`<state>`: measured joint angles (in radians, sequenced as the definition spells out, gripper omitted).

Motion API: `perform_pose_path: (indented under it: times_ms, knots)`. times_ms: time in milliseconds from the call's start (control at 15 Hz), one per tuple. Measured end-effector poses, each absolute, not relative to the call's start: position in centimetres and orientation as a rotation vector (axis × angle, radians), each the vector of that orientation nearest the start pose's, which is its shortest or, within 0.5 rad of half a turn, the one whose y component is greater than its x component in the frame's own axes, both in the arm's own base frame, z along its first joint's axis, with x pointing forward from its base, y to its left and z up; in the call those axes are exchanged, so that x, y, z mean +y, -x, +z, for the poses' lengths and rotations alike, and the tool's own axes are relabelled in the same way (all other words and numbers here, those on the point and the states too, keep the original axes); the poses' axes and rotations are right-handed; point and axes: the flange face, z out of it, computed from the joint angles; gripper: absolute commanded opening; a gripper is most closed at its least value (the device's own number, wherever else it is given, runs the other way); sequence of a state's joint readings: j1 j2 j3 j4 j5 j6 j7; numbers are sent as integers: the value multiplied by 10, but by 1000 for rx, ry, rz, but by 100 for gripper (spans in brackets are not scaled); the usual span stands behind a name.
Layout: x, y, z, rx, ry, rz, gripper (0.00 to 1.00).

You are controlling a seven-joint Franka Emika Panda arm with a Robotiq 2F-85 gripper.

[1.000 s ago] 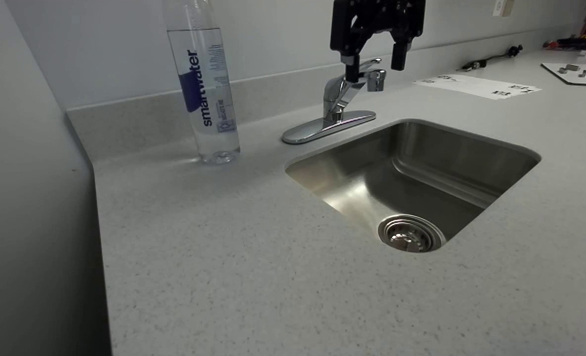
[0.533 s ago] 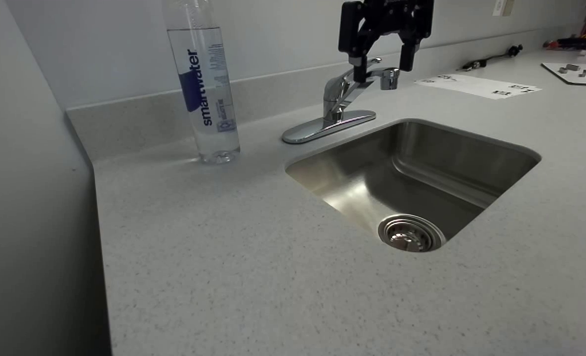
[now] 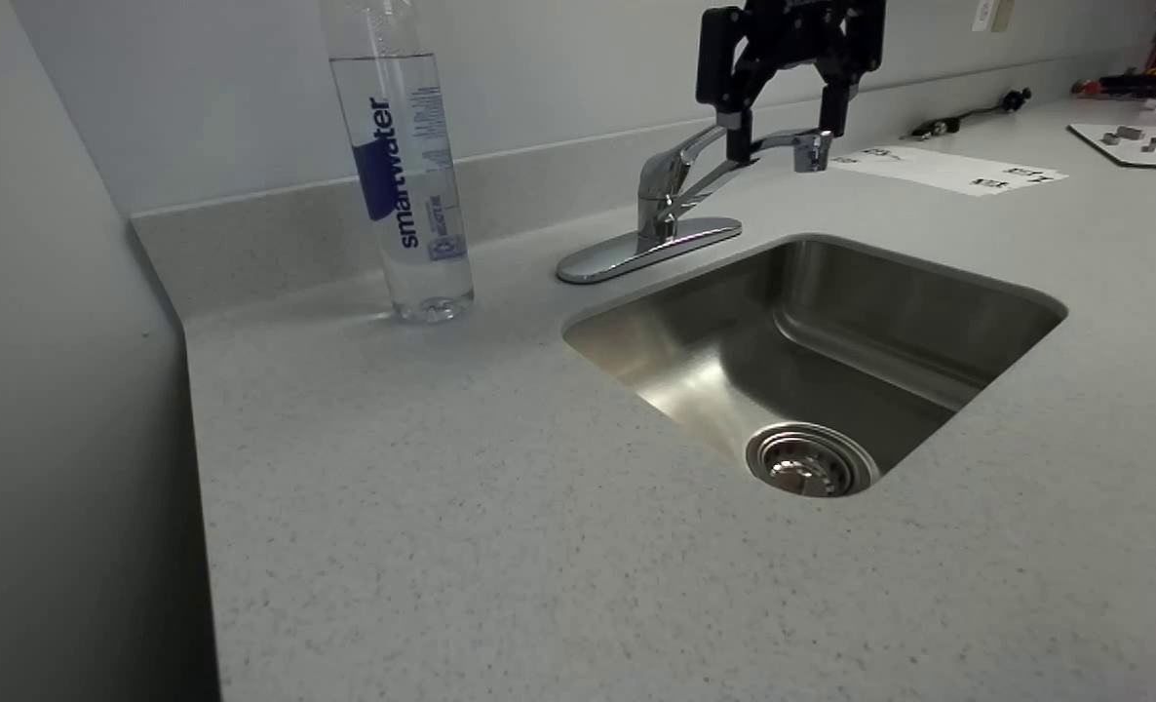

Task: Push the faucet to the right

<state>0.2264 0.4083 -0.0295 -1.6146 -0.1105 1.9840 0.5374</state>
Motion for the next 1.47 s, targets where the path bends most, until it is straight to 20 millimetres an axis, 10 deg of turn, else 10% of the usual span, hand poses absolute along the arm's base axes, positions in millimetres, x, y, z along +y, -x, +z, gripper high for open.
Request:
perform_pose_path:
  times_ms: [1467]
  knots:
    - [49,-661,393,872,3167,-2,100]
